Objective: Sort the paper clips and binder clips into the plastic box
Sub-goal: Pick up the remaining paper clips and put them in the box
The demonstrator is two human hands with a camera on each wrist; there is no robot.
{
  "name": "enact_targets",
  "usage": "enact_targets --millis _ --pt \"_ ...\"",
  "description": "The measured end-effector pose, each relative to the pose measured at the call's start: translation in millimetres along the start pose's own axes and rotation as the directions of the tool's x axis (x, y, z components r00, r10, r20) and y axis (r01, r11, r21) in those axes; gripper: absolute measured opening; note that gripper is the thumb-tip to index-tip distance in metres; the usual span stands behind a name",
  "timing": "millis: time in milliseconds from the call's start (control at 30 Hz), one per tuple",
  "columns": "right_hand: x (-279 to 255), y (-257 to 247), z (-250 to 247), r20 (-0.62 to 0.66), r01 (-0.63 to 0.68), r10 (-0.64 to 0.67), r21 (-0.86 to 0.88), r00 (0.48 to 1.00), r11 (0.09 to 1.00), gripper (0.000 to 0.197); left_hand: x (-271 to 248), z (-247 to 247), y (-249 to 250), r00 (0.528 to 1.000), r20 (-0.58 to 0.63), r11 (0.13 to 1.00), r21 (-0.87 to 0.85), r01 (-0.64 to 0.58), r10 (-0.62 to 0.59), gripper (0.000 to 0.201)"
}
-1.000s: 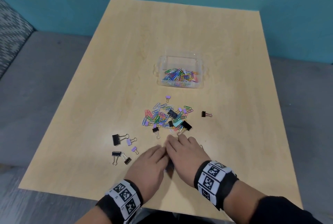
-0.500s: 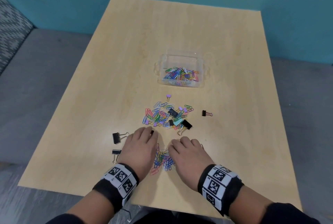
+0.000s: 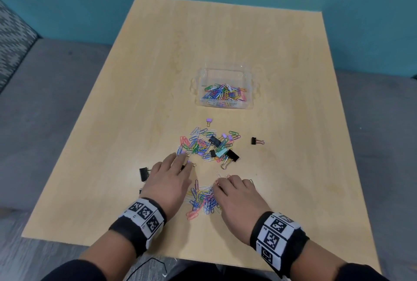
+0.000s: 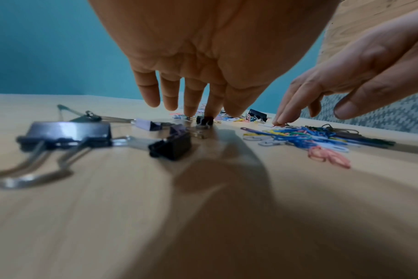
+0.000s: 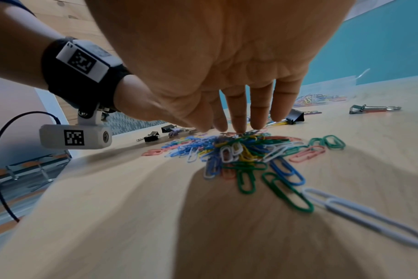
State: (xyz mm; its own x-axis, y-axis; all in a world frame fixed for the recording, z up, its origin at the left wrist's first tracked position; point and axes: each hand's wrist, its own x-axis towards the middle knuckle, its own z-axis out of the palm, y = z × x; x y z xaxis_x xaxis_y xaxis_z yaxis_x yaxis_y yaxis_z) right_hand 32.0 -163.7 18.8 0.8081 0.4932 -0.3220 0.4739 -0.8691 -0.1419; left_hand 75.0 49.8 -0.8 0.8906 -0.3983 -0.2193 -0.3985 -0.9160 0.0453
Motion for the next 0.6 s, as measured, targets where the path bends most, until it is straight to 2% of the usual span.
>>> enact_targets --millis 233,367,433,533,600 --pt "0 2 0 -0.013 0.002 -0.002 0.008 1.0 1.0 0.048 -14 7 -19 0.995 -0.035 0.995 0.026 -0.094 0.095 0.049" --pt "-1 1 10 -0.039 0.029 -0.027 0.055 0.999 0.998 0.051 -25 8 -30 0.996 -0.049 0.996 0.059 -0.07 0.073 0.053" --pt "-4 -4 17 -0.023 0.049 -0.047 0.078 0.999 0.996 0.057 -28 5 -17 0.993 -0.068 0.995 0.038 -0.095 0.097 0.052" --pt "-10 -6 17 -0.034 0.084 -0.081 0.104 0.996 0.991 0.058 -35 9 16 0.978 -0.023 0.977 -0.038 -0.209 0.208 0.053" --pt "-21 2 15 -0.057 0.015 -0.008 0.129 0.998 0.992 0.058 -43 13 33 0.982 0.014 0.976 -0.118 -0.184 0.187 0.056"
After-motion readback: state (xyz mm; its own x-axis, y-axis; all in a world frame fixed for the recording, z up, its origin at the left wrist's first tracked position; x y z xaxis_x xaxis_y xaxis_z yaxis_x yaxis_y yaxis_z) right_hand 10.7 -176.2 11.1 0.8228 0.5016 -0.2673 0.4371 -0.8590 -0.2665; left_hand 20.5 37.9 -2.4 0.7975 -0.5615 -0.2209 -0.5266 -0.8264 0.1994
